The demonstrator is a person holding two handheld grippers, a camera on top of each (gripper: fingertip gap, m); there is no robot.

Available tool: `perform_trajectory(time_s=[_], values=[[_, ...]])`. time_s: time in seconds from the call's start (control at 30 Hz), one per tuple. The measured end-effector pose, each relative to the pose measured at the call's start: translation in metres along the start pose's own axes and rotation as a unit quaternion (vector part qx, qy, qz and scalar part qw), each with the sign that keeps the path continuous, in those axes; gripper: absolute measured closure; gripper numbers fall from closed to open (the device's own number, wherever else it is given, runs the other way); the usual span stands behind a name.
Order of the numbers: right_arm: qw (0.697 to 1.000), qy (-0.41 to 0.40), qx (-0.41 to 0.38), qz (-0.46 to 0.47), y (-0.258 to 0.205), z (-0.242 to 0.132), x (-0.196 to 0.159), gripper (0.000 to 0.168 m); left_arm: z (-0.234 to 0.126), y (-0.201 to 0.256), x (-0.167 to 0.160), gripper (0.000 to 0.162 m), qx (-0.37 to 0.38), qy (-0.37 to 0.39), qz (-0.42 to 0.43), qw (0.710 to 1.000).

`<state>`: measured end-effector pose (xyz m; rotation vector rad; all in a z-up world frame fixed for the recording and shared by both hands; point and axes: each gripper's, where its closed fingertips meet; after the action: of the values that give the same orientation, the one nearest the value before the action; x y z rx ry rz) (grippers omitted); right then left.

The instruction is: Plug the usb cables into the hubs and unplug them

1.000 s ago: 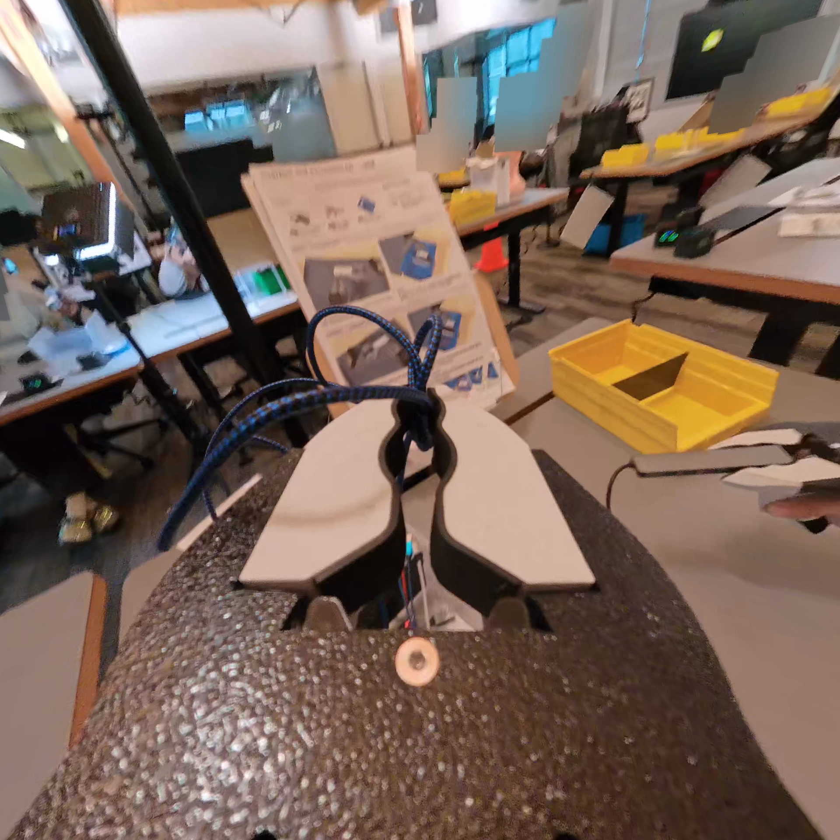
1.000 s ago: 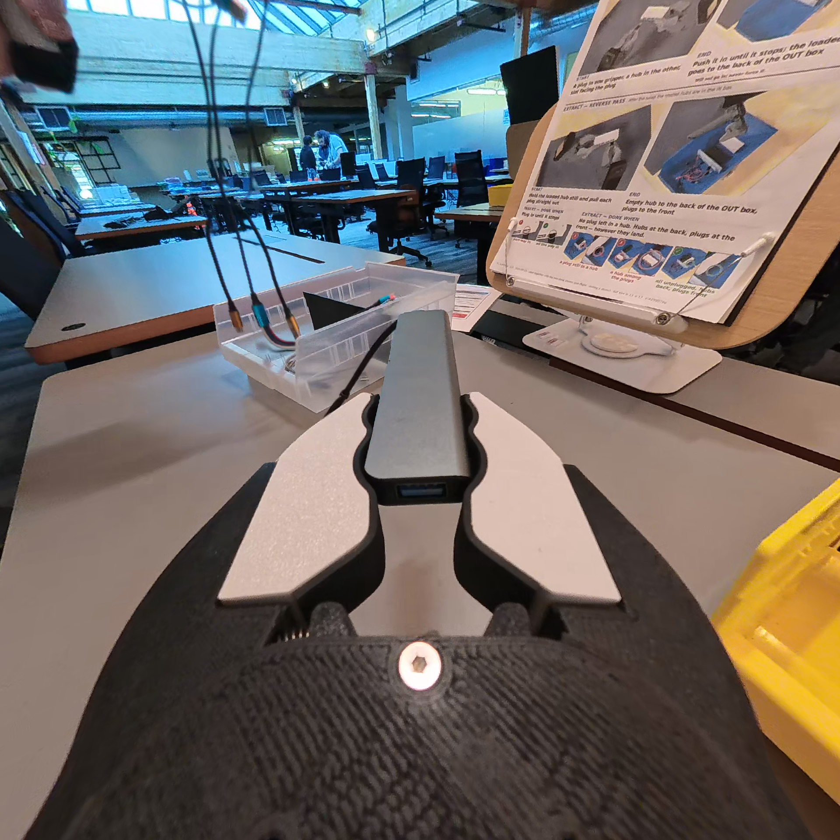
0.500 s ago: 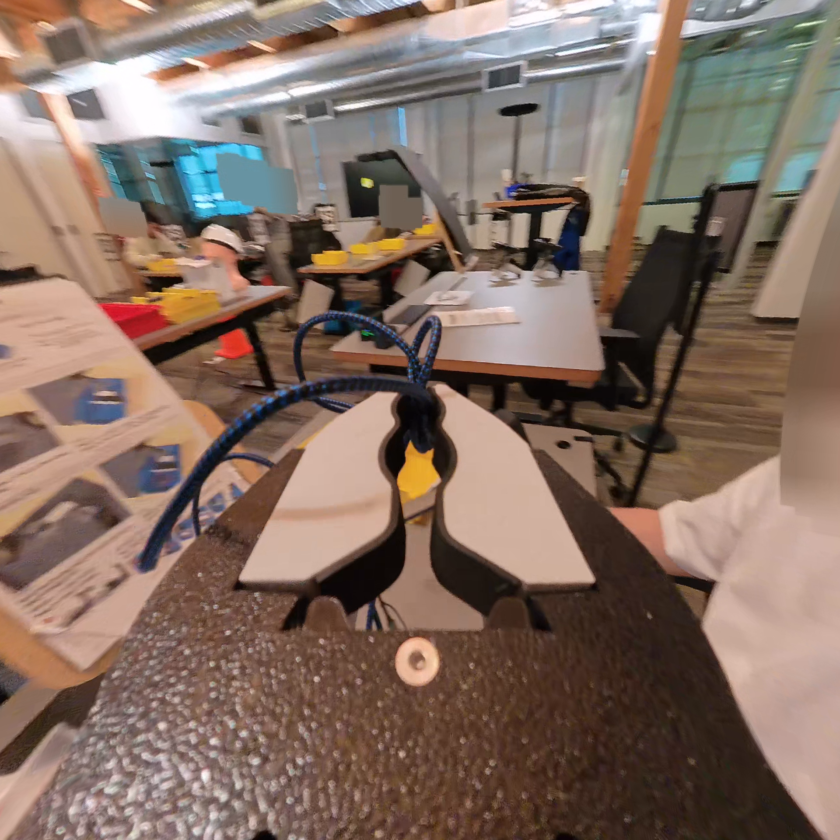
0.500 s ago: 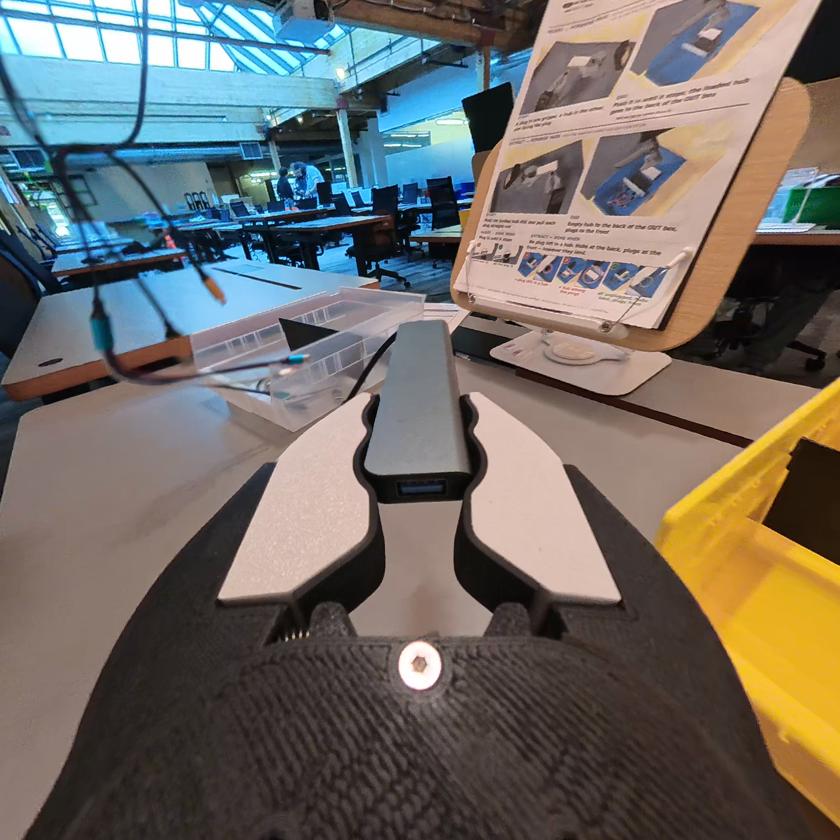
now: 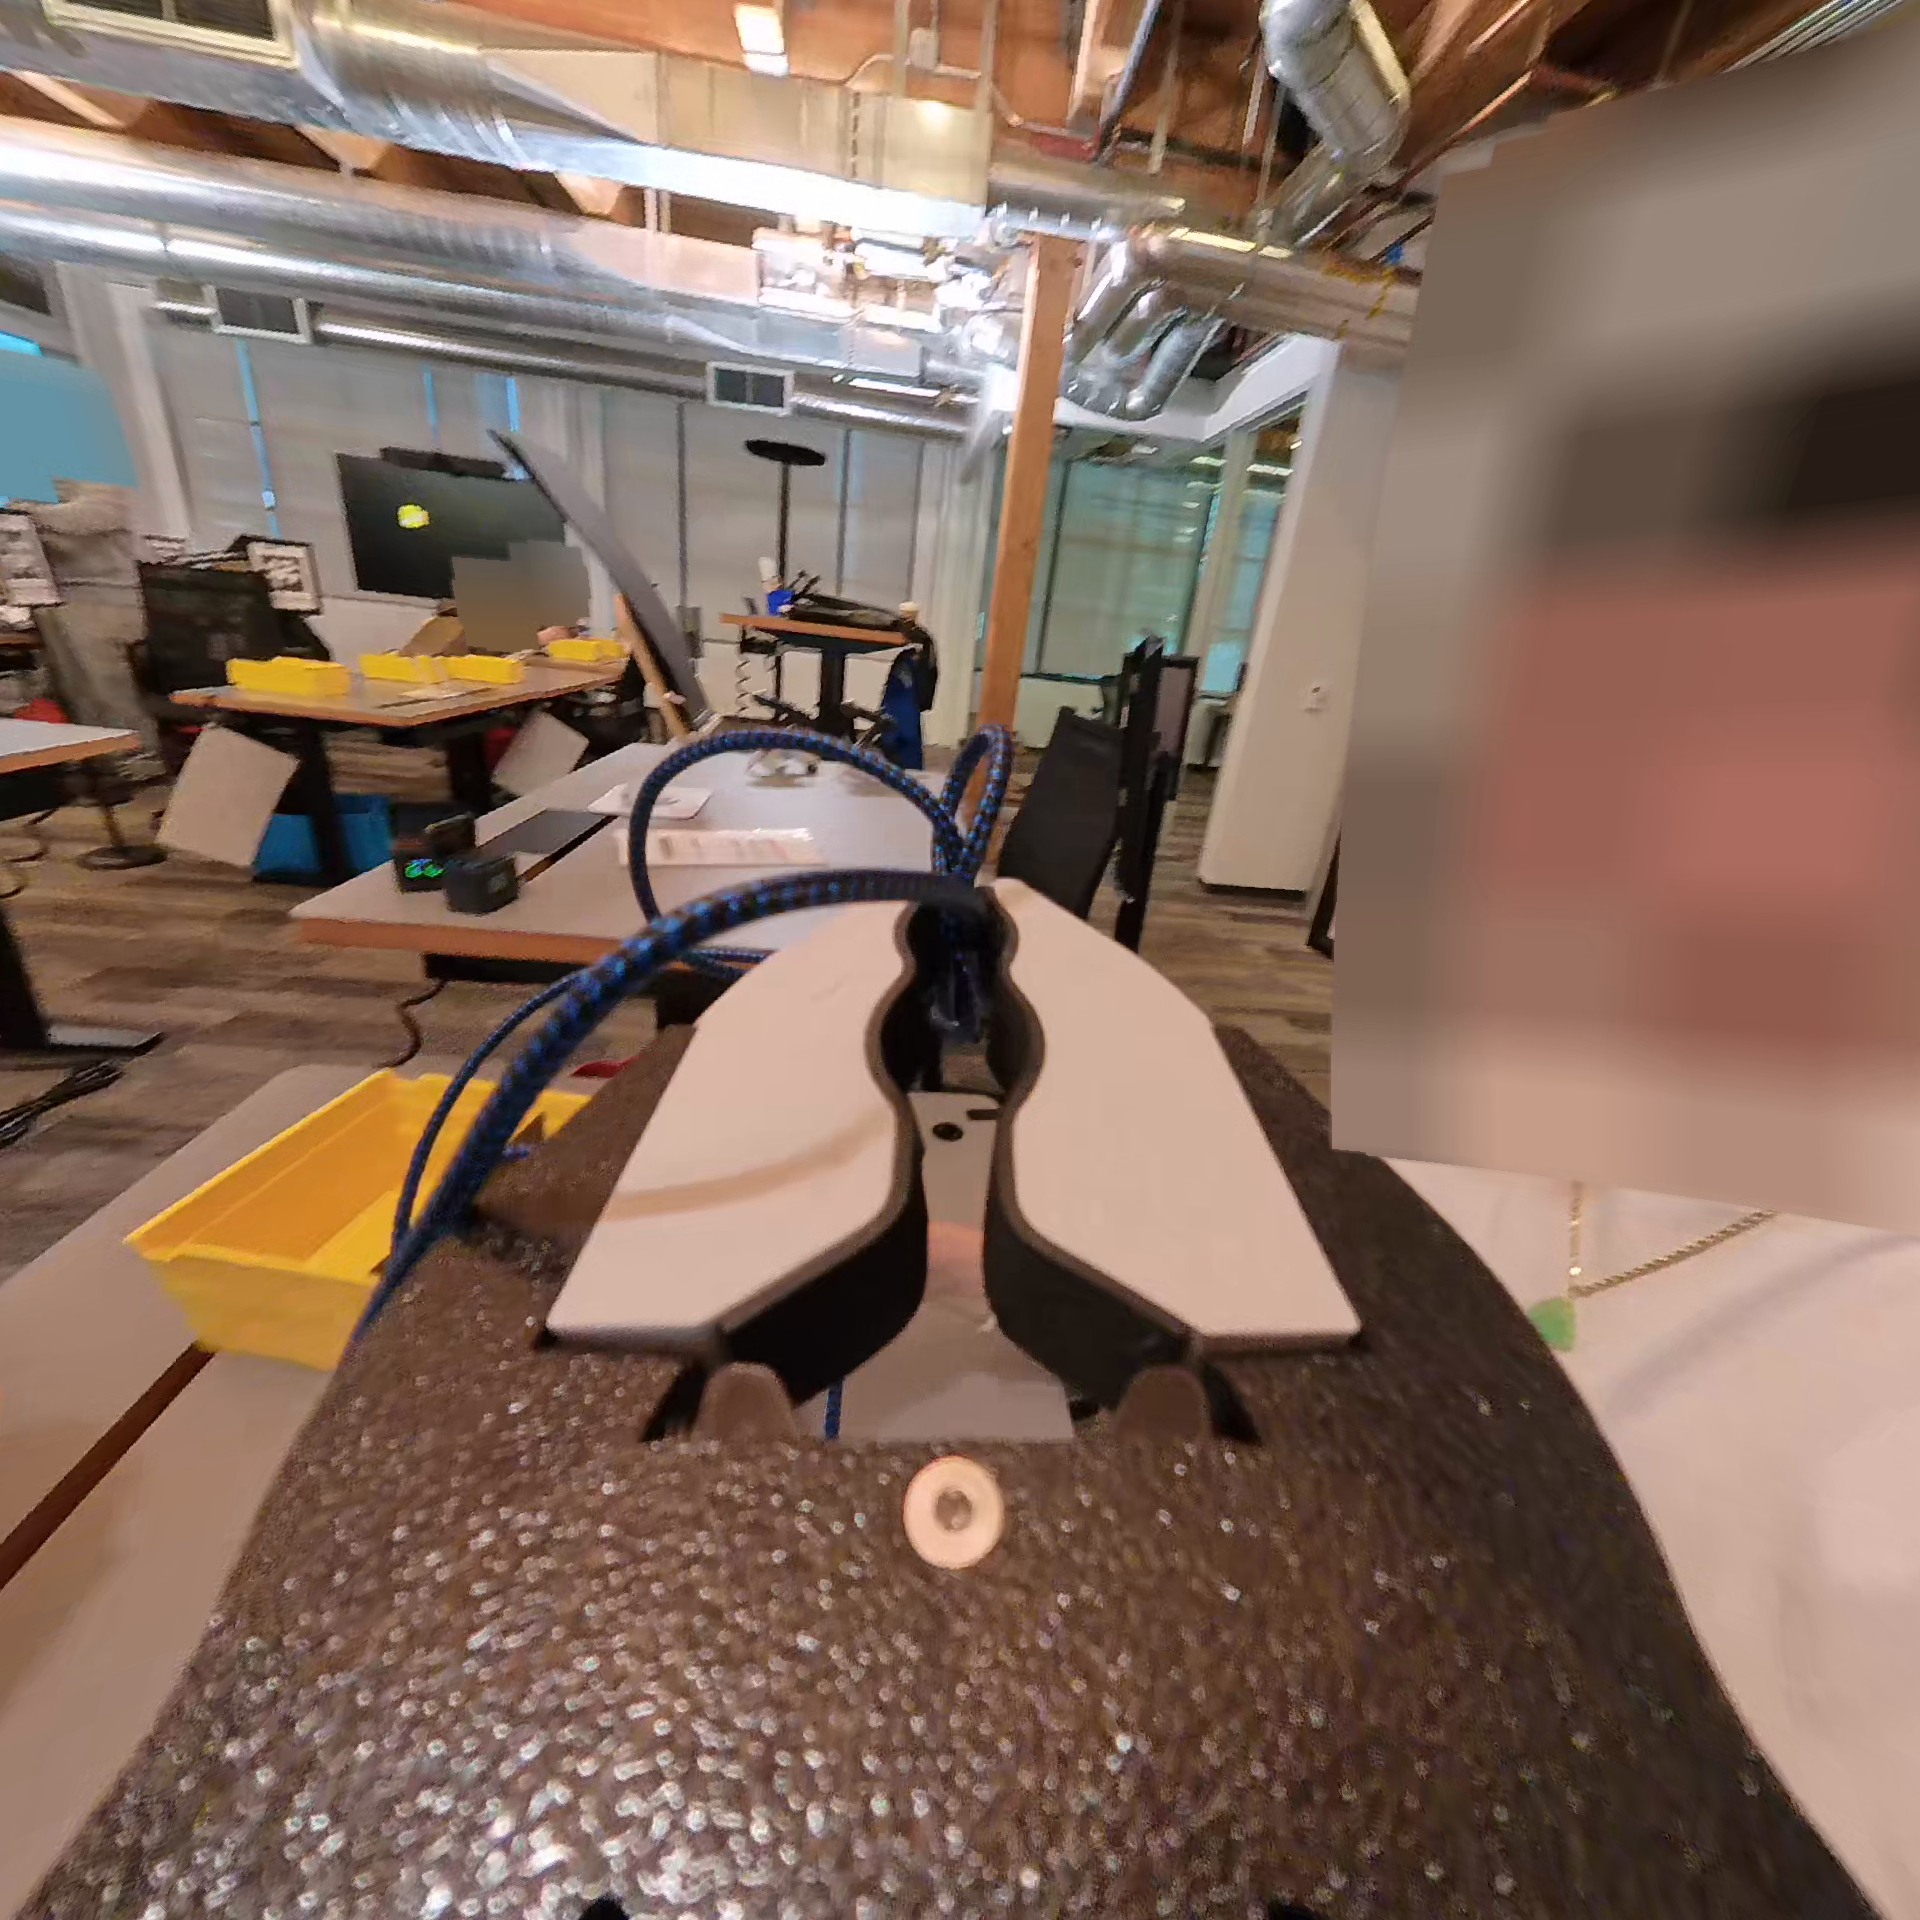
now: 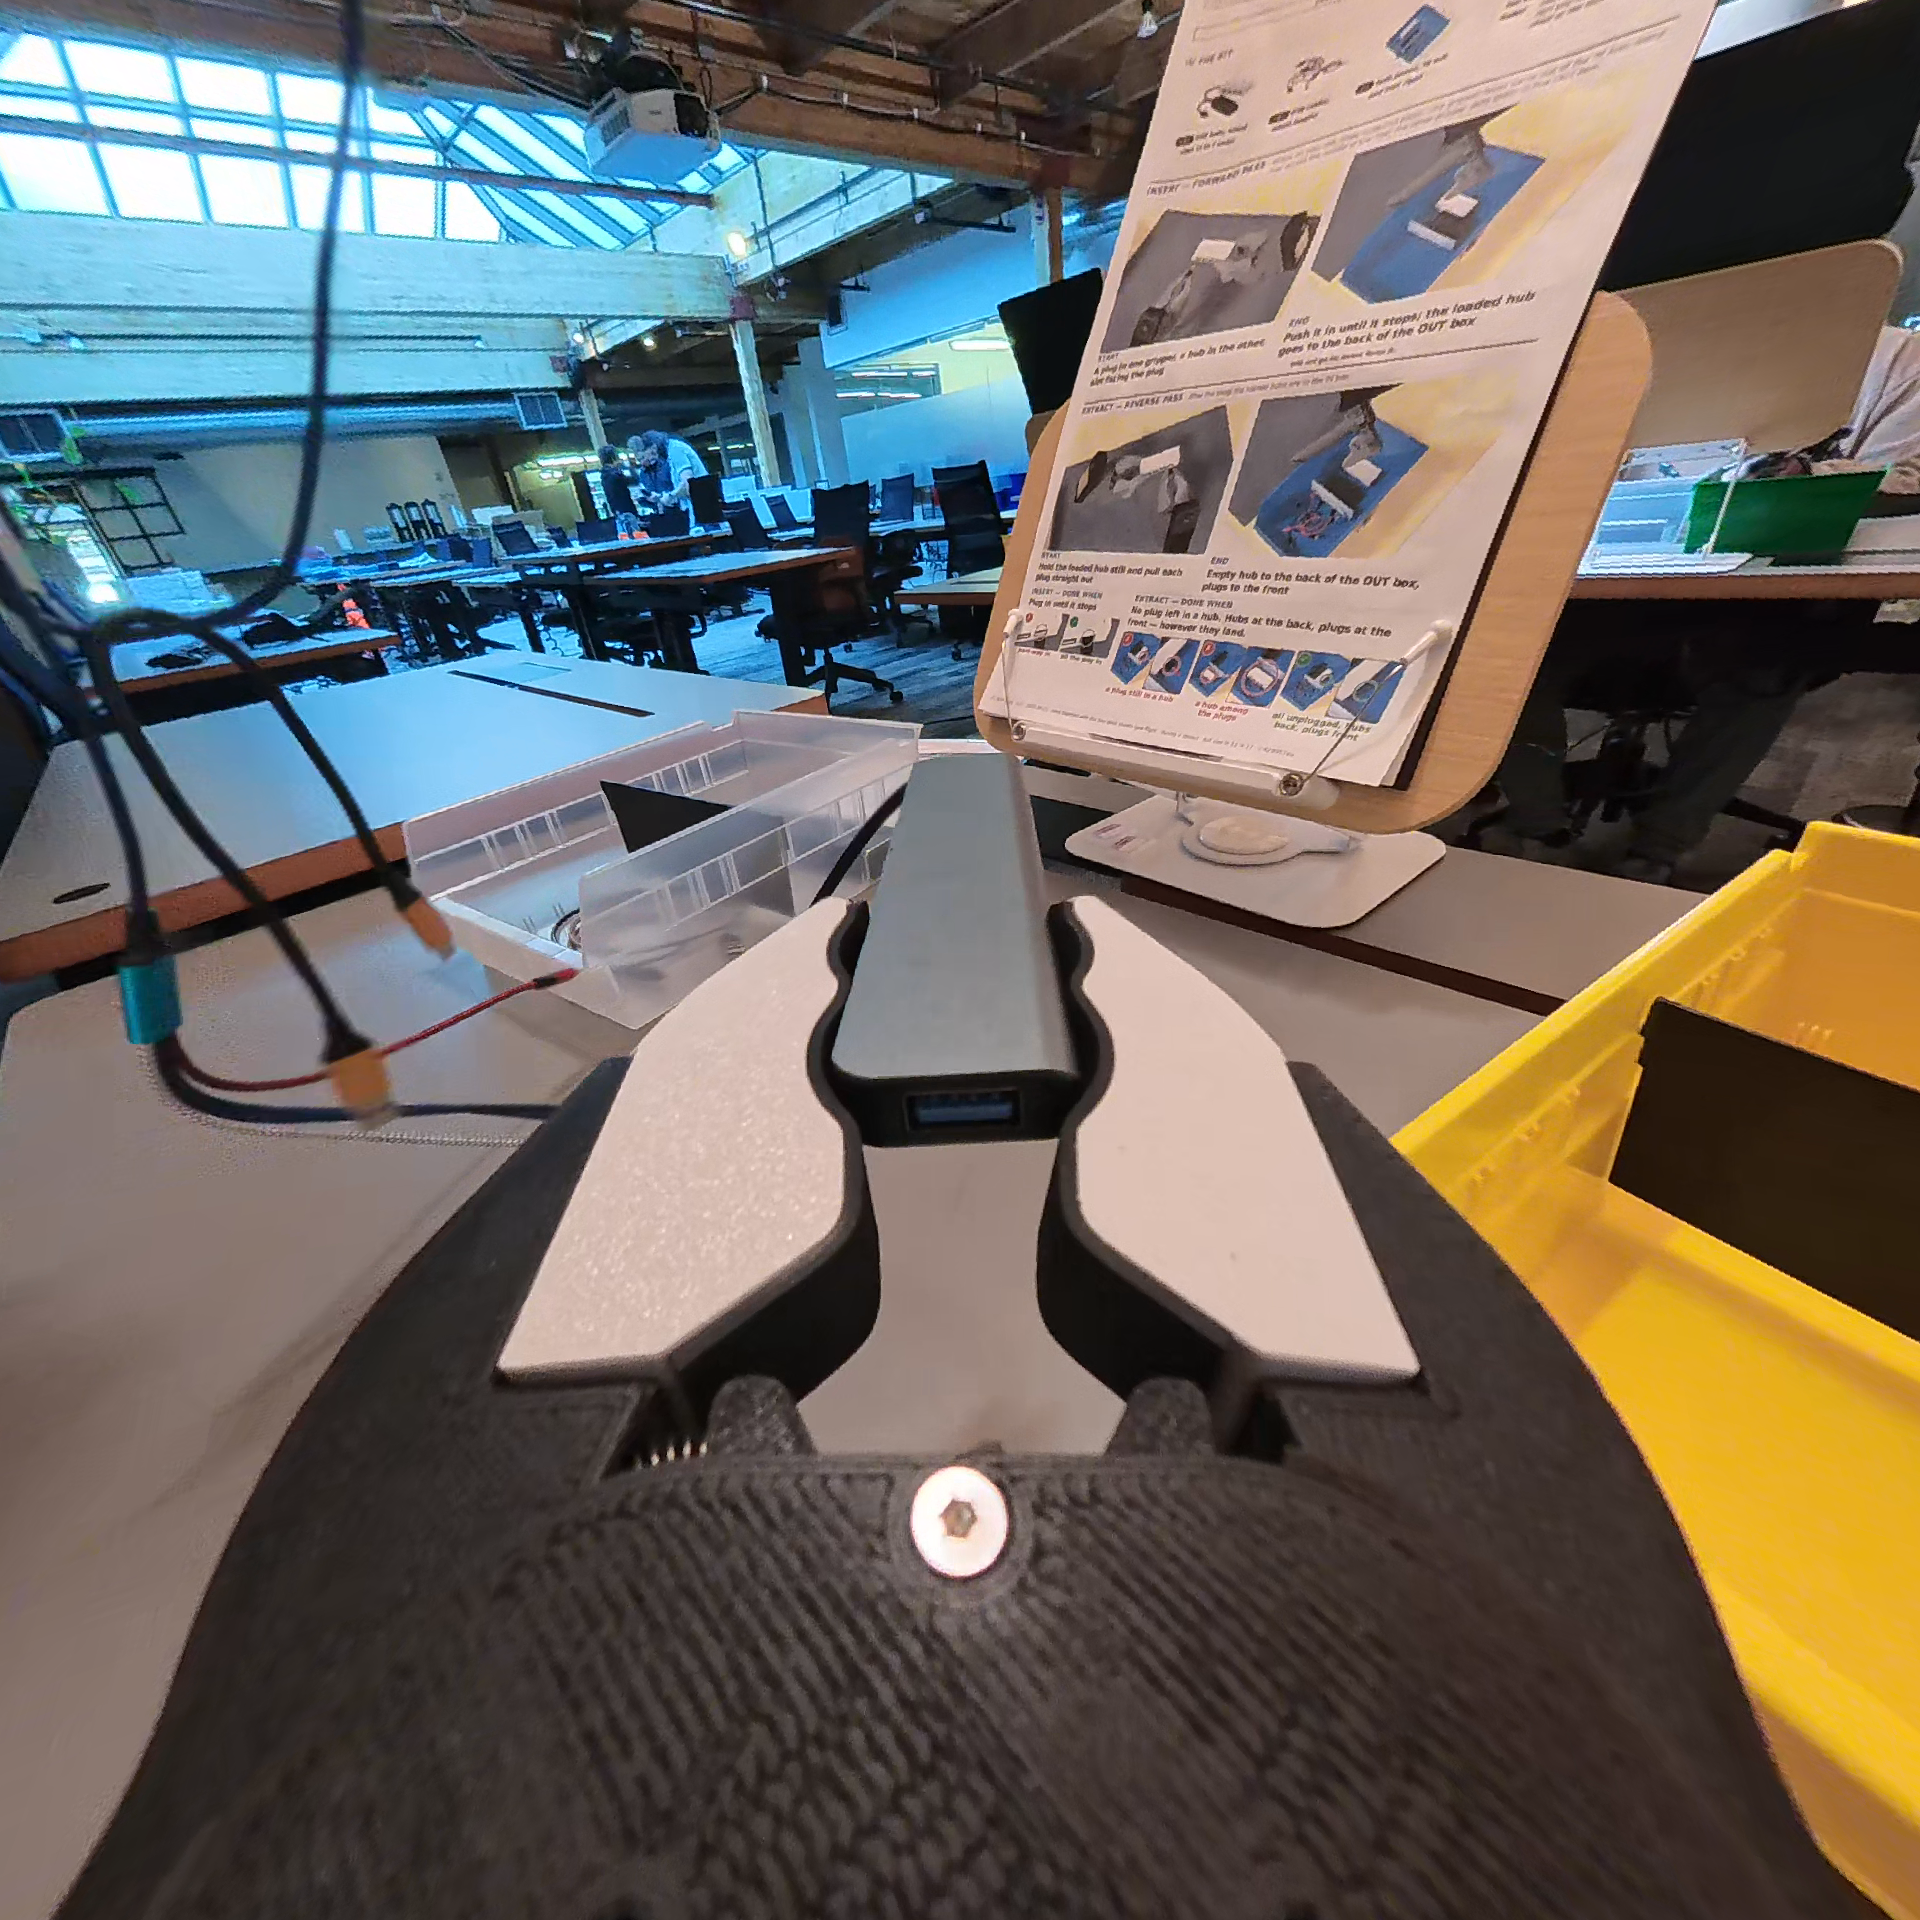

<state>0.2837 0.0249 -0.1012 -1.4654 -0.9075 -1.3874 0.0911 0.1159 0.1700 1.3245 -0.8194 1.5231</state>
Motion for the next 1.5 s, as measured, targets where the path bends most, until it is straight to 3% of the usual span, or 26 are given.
perform_trajectory(time_s=[0.13, 0.3, 0.57, 0.67, 0.77, 0.97, 1.1, 1.17, 1.37, 1.5], values=[[1.000, 0.000, -0.001, 0.002, 0.002, 0.000, 0.000, 0.133, 0.016, 0.012, 0.008, 0.156, -0.022, -0.008, 0.024, 0.999], [1.000, 0.003, -0.003, -0.002, 0.003, -0.003, 0.003, 0.133, 0.014, -0.013, -0.018, 0.156, 0.023, -0.034, 0.017, 0.999], [1.000, 0.013, -0.019, 0.002, 0.015, -0.010, 0.010, 0.133, -0.010, -0.038, -0.121, 0.156, 0.032, -0.011, -0.115, 0.993], [1.000, 0.014, -0.023, 0.005, 0.020, -0.012, 0.011, 0.133, -0.033, -0.056, -0.174, 0.156, 0.103, -0.018, -0.163, 0.981], [1.000, 0.014, -0.023, 0.008, 0.022, -0.013, 0.011, 0.133, -0.060, -0.072, -0.237, 0.156, 0.195, -0.071, -0.215, 0.954], [1.000, 0.007, -0.017, 0.003, 0.016, -0.009, 0.007, 0.133, -0.086, -0.072, -0.321, 0.154, 0.275, -0.112, -0.308, 0.904], [1.000, 0.001, -0.012, 0.000, 0.012, -0.006, 0.003, 0.133, -0.112, -0.073, -0.361, 0.133, 0.341, -0.182, -0.324, 0.864], [1.000, -0.001, -0.011, -0.001, 0.011, -0.005, 0.002, 0.133, -0.127, -0.074, -0.373, 0.118, 0.368, -0.224, -0.315, 0.846], [1.000, -0.002, -0.006, -0.005, 0.009, -0.006, 0.002, 0.134, -0.156, -0.065, -0.366, 0.104, 0.392, -0.317, -0.247, 0.828], [1.000, 0.000, 0.000, 0.001, 0.009, -0.005, 0.001, 0.133, -0.203, -0.044, -0.366, 0.094, 0.450, -0.456, -0.215, 0.737]])
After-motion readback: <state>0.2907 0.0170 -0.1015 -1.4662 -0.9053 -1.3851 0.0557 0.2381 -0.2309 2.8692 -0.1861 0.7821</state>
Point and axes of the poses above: each gripper's, where its closed fingertips meet, z out along the fingers, x out of its top, y = z × x across the jaws, and after that the axes turned 8 degrees about -x, right-handed
